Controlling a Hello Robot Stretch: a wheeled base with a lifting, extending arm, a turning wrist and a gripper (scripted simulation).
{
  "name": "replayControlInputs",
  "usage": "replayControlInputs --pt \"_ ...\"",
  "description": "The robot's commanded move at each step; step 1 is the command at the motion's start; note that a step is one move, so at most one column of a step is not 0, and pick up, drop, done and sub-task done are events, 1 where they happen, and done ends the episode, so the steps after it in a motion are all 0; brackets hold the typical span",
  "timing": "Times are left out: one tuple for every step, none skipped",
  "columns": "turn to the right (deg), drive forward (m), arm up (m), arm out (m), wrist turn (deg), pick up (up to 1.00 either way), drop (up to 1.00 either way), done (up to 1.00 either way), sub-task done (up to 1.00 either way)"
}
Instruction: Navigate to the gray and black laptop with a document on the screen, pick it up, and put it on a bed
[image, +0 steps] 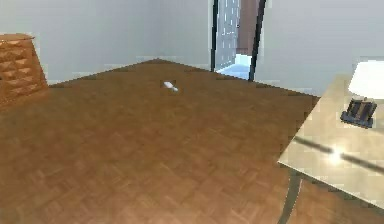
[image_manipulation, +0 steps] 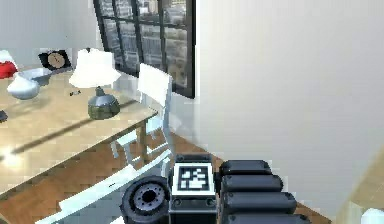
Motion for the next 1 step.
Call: replayControlInputs --pt "45.0 0.0 0.0 0.0 0.0 0.0 0.0 0.0 0.0"
